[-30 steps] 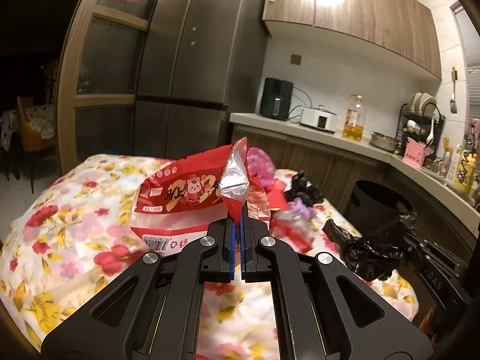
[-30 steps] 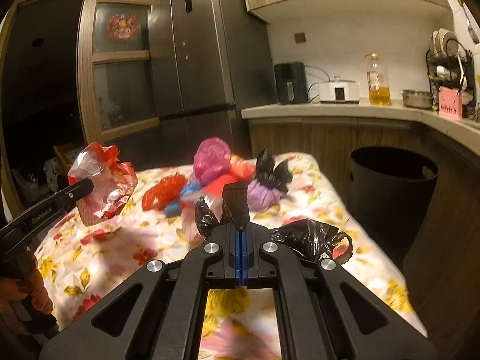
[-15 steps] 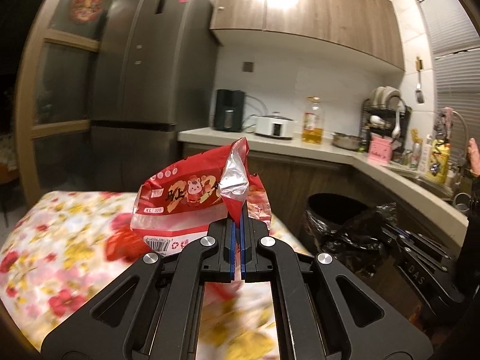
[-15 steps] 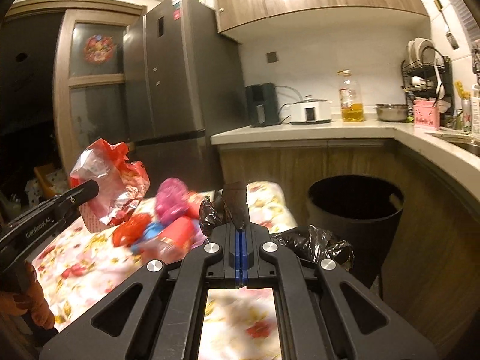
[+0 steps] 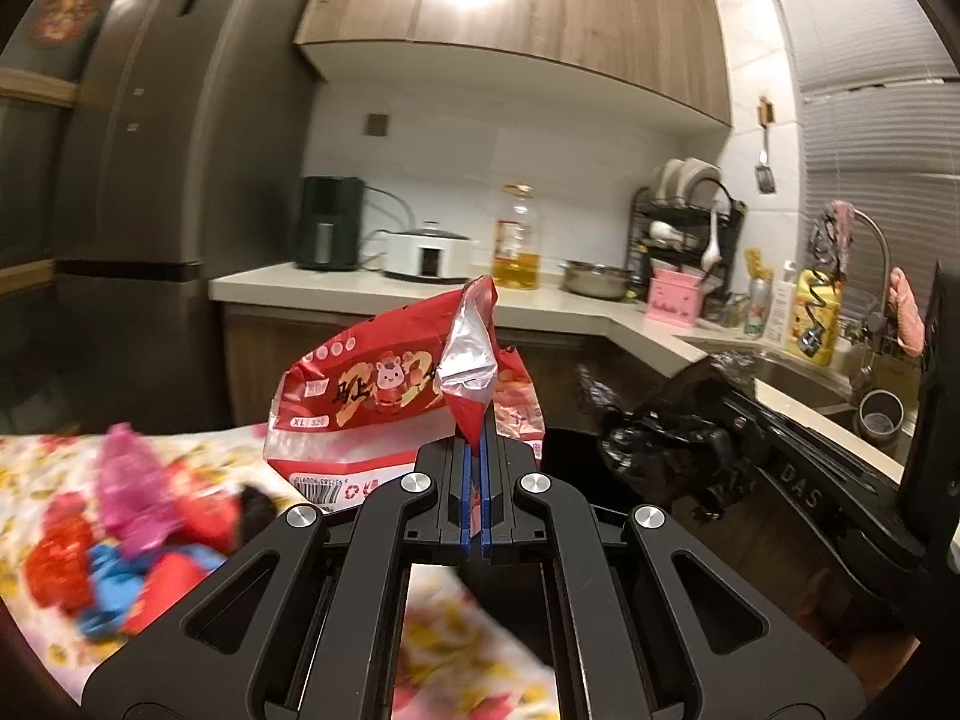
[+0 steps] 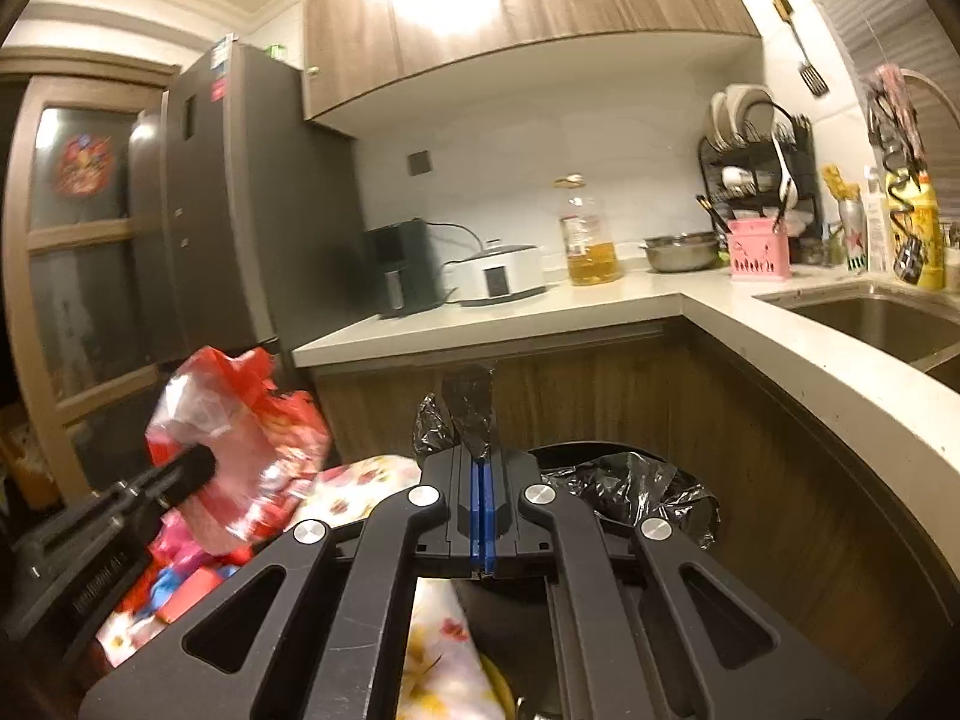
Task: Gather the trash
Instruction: 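Carry the snack bag and black bag in both tools over the black bin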
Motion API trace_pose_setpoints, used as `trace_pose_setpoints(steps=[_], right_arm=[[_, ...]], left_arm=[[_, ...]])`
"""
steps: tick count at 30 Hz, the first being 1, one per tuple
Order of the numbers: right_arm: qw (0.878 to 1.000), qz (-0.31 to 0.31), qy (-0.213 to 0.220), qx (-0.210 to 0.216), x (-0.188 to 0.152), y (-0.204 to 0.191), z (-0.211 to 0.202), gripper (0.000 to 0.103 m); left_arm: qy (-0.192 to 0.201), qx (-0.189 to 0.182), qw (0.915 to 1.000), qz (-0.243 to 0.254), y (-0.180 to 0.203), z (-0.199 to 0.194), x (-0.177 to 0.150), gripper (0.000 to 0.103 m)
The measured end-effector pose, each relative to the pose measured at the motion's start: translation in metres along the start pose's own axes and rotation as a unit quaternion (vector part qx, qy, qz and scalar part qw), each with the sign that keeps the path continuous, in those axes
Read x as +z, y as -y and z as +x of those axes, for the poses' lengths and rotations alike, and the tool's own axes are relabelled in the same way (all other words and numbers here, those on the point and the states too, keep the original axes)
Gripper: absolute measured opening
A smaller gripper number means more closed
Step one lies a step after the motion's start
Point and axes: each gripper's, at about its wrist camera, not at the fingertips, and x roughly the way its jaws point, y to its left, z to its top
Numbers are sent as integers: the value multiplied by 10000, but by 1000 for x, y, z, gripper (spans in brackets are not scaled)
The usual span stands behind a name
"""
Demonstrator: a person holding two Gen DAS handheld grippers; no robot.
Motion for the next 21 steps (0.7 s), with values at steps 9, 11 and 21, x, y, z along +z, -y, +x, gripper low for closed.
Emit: trace_pose_setpoints(steps=[9, 11, 21], right_arm=[[9997, 2, -37, -260, 2, 23, 38, 2], [9996, 27, -60, -273, 2, 27, 43, 2], [9995, 61, -162, -265, -1, 43, 68, 2]], left_arm=[[-215, -467, 9987, 56, 26, 70, -14, 1], [-239, -505, 9984, 53, 28, 81, -17, 1], [-349, -709, 9969, 50, 35, 111, -24, 1]])
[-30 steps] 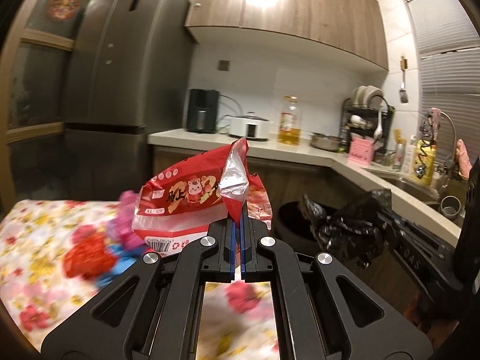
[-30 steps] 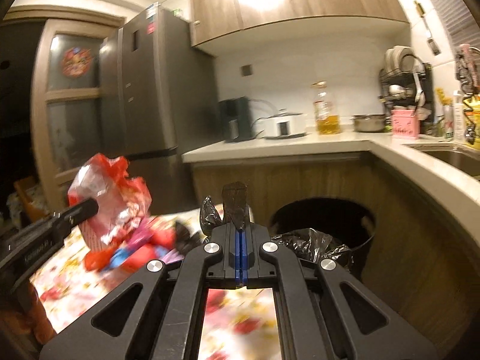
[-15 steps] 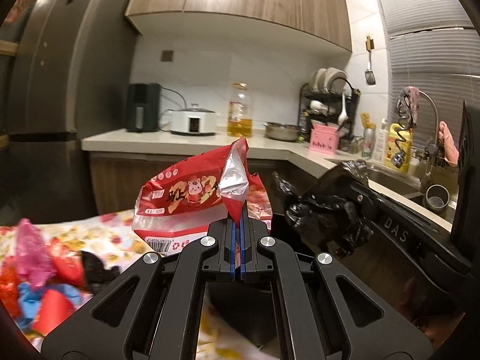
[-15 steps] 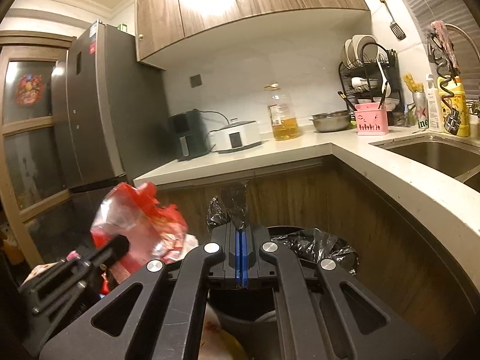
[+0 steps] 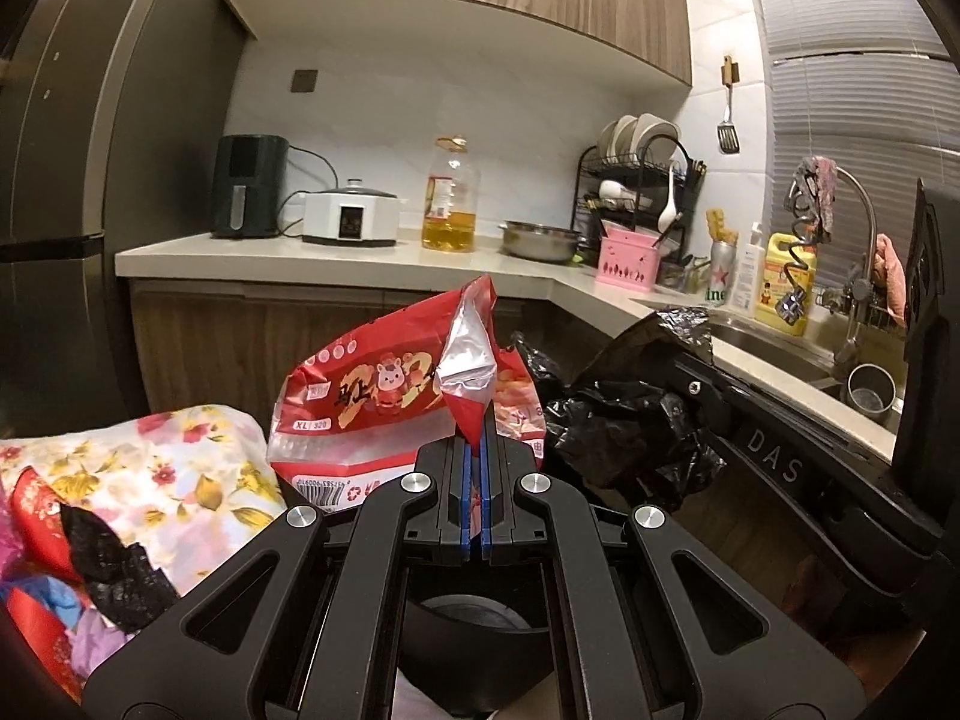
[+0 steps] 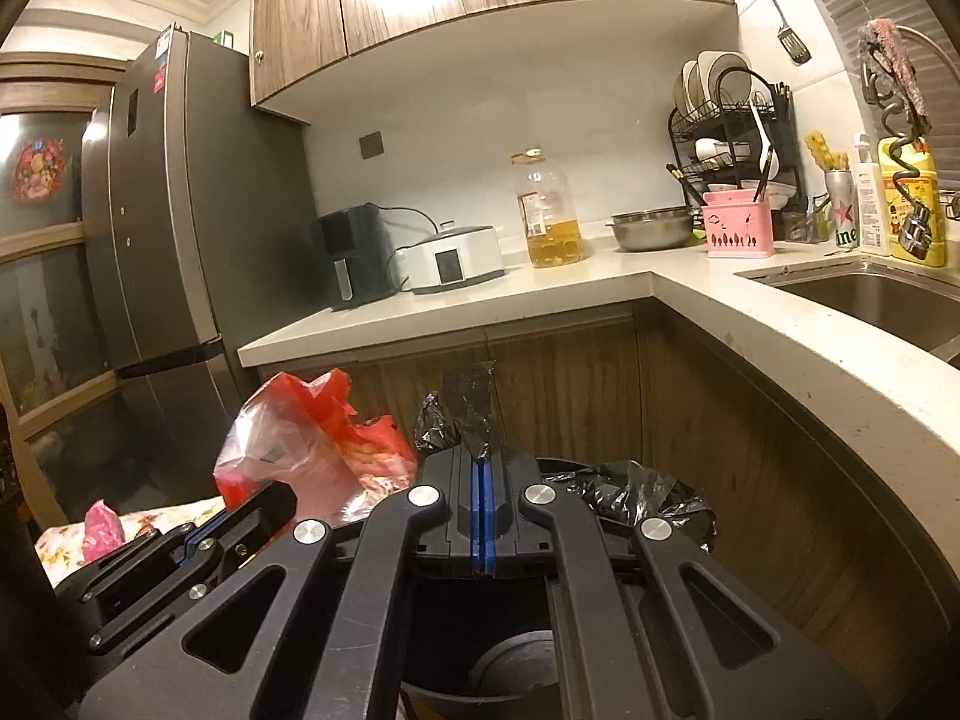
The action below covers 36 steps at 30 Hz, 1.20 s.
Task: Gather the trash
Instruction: 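Carry the snack bag and black bag in both tools over the black bin, then open both tools to drop the bags into the black bin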
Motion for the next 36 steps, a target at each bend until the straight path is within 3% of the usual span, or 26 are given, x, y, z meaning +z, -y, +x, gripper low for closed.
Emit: trace_pose_setpoints(steps=[23, 24, 26, 28, 33, 36], right_arm=[[9990, 200, -408, 9, -8, 20, 28, 2], [9989, 204, -420, 3, -7, 20, 28, 3], [9992, 176, -356, -32, -7, 20, 26, 25], [9996, 101, -270, -71, -7, 18, 24, 35], [9994, 155, -280, -105, -7, 20, 21, 35], [9994, 170, -268, -137, -7, 21, 18, 38]], left_arm=[[-486, -329, 9982, -106, 1, 36, -20, 4], [-488, -330, 9982, -101, 1, 37, -20, 6], [-482, -338, 9982, -71, 1, 36, -21, 10], [-465, -311, 9984, -37, 3, 35, -23, 15], [-376, -261, 9989, -130, 0, 29, -23, 49], [-314, -180, 9992, -181, -4, 23, -23, 60]])
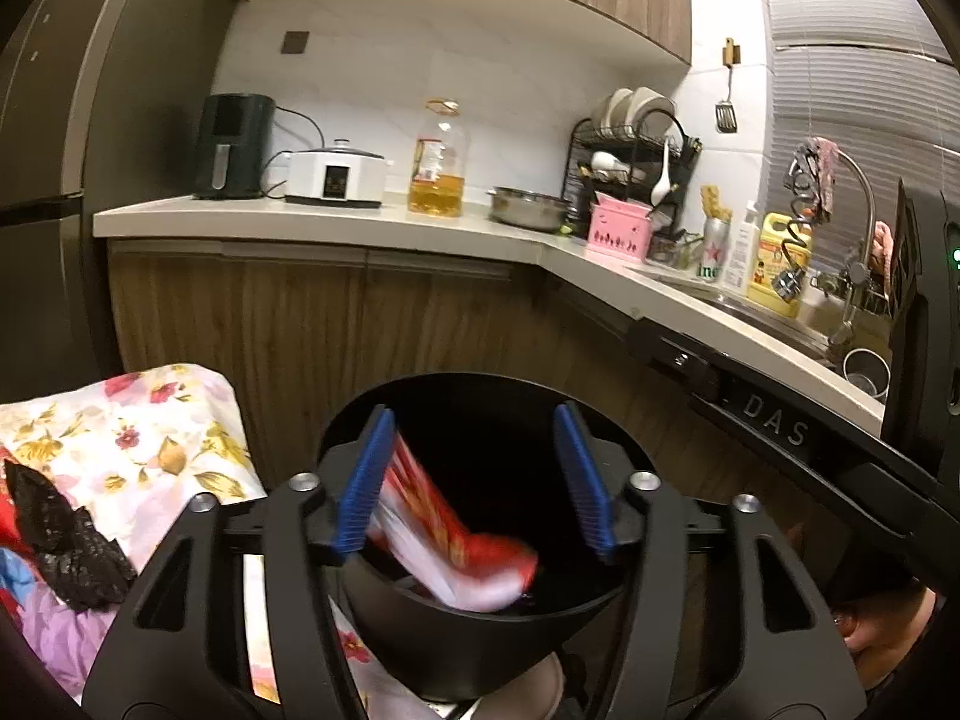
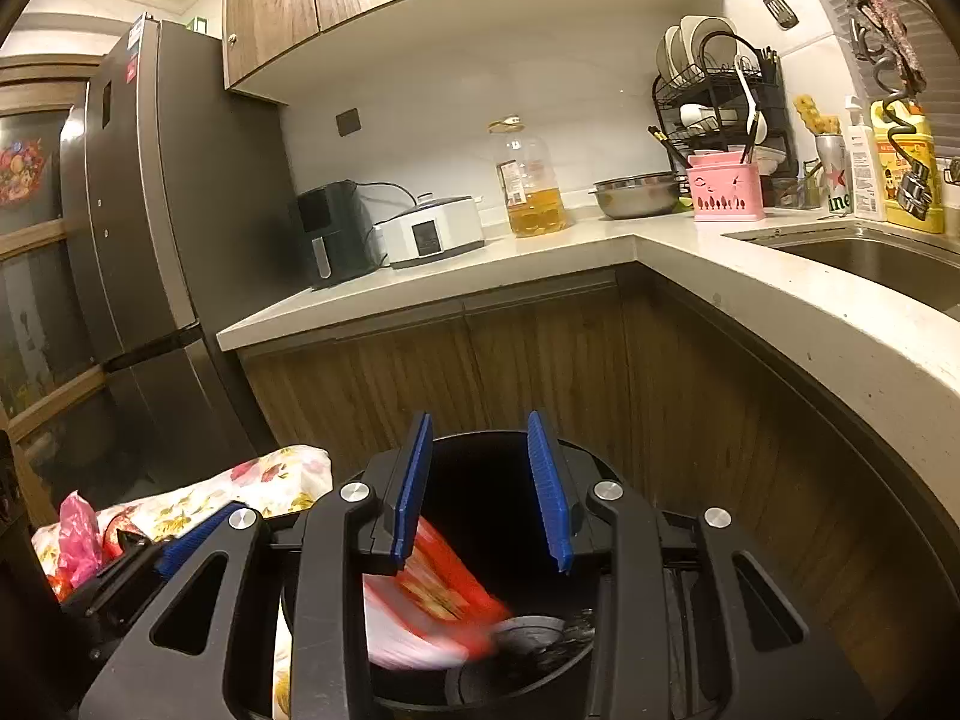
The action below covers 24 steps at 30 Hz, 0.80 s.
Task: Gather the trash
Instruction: 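Open both tools to drop the bags into the black bin, then grasp the clear plastic bag with the left tool while the right tool returns to the table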
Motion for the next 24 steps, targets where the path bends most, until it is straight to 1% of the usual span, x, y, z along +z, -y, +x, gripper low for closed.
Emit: trace_pose_setpoints(steps=[1, 2, 5, 8, 12, 14, 18, 21, 24], right_arm=[[10000, -12, 22, -20, -1, -1, -3, 45], [10000, -31, 50, -38, -2, -3, -5, 53], [9997, -133, 159, -121, -3, -8, -13, 58], [9996, -97, 219, -122, -4, -11, -22, 64], [9993, -135, 310, -127, -7, -20, -36, 67], [9990, -199, 366, -143, -10, -27, -44, 70], [9986, -293, 430, -123, -17, -41, -61, 71], [9985, -313, 436, -82, -25, -50, -71, 72], [9990, -269, 346, 59, -37, -61, -83, 72]], left_arm=[[5, 51, 10000, -52, -2, -3, 0, 61], [7, 94, 9999, -86, -3, -5, 0, 65], [30, 277, 9995, -176, -7, -16, -2, 70], [72, 545, 9984, -163, -7, -32, -5, 76], [164, 862, 9961, -131, -9, -59, -10, 80], [204, 1041, 9942, -183, -13, -76, -12, 80], [283, 1386, 9894, -326, -22, -110, -18, 80], [329, 1776, 9830, -333, -31, -137, -26, 80], [311, 2140, 9757, -362, -42, -163, -39, 80]])
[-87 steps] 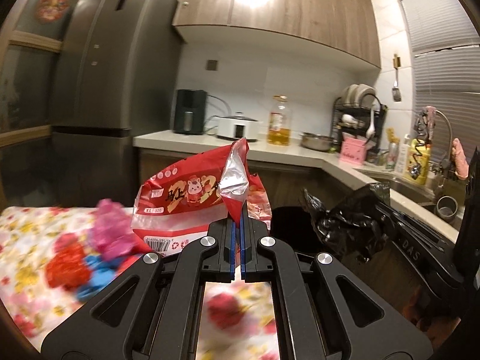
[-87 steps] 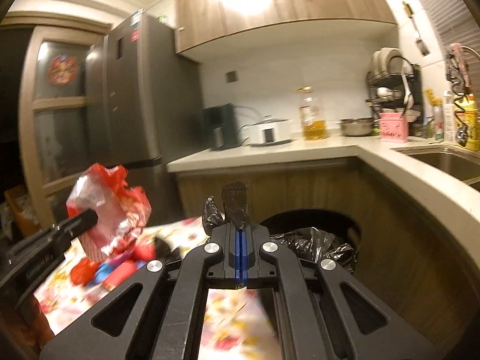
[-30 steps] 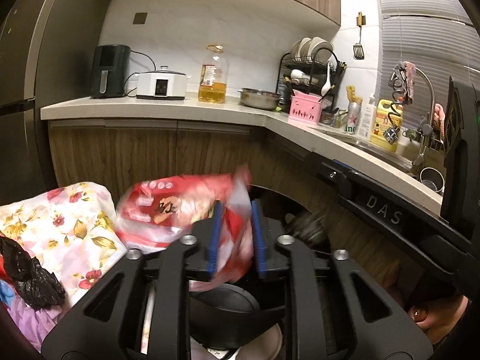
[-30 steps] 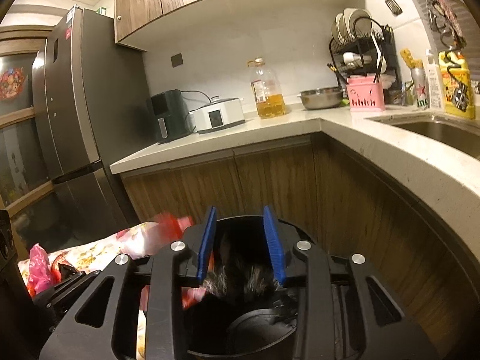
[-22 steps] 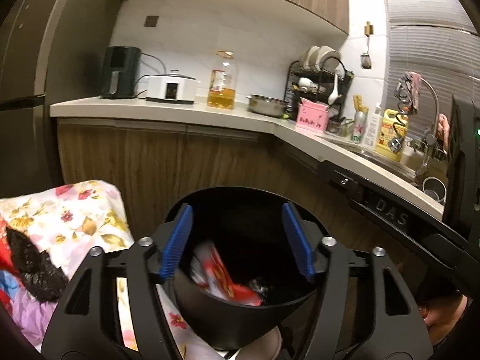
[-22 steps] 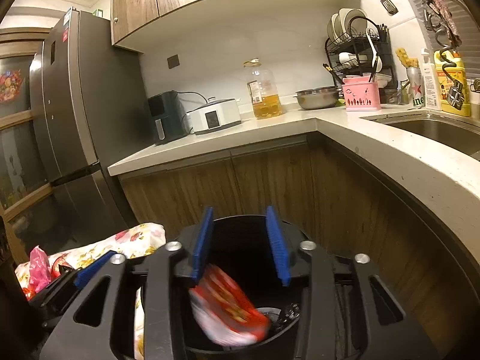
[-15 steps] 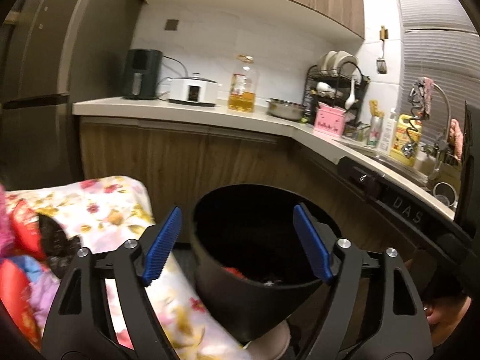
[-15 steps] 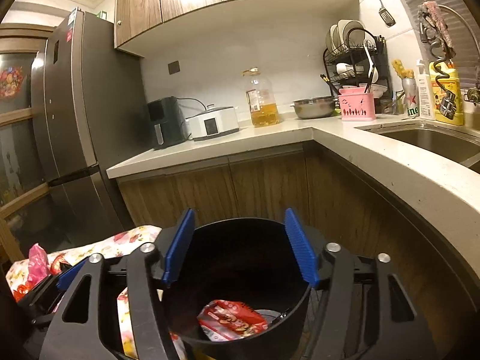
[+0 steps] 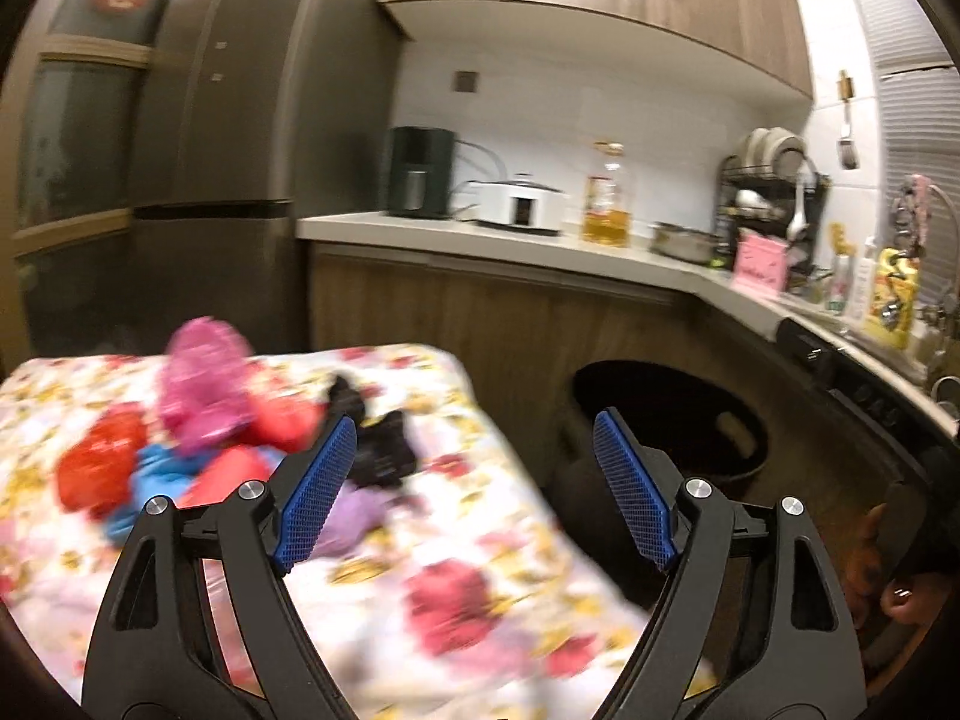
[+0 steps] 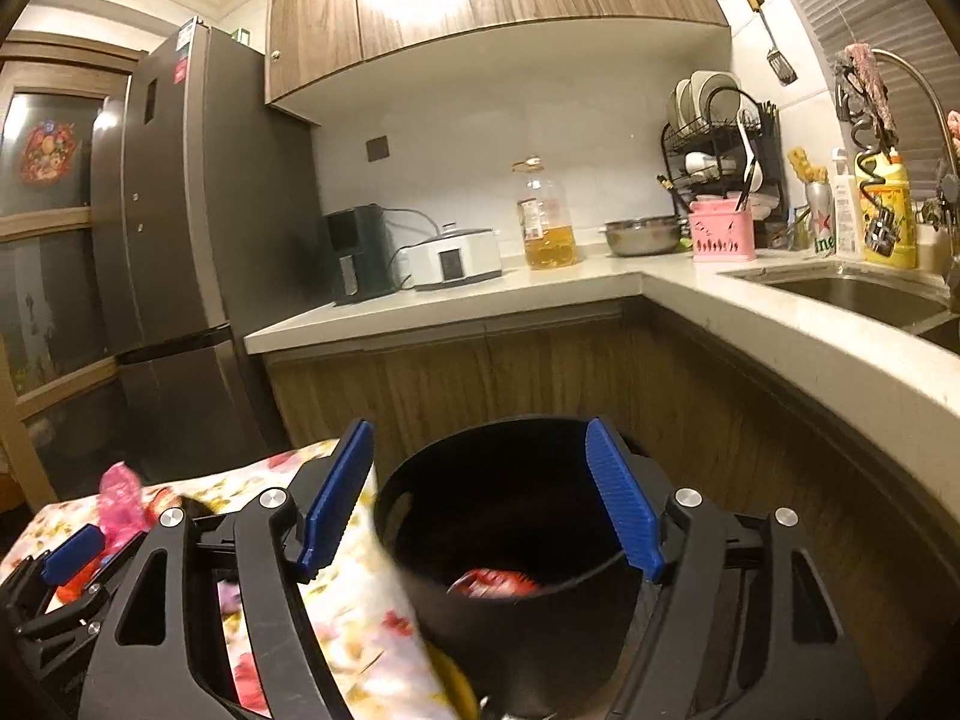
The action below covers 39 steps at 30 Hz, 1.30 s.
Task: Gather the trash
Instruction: 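Grasp the clear plastic bag with the left tool while the right tool returns to the table, then grasp the red-and-gold paper cup with the right tool while the left tool holds the clear bag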
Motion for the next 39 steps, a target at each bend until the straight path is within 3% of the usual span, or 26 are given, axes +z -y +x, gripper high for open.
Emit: trace_pose_setpoints(steps=[5, 12, 25, 28, 30, 33, 39], right_arm=[[9997, 28, -70, 215, -17, -22, -20, 73], [9984, -14, -107, 560, -37, -55, -45, 74], [9954, -297, -378, 834, -59, -88, -47, 74], [9946, -325, -463, 865, -63, -94, -41, 74], [9939, -342, -525, 911, -66, -99, -38, 74], [9928, -406, -579, 968, -71, -107, -35, 74], [9897, -568, -716, 1099, -80, -123, -30, 74]], left_arm=[[-29, 575, 9983, 7, -41, -30, -20, 80], [-73, 979, 9951, -83, -84, -53, -43, 80], [-557, 880, 9939, -357, -113, -21, -61, 80], [-689, 708, 9941, -450, -119, -16, -64, 70], [-790, 514, 9944, -488, -122, -13, -66, 54], [-849, 334, 9950, -413, -120, -13, -68, 41], [-805, 182, 9953, -498, -126, -18, -71, 29]])
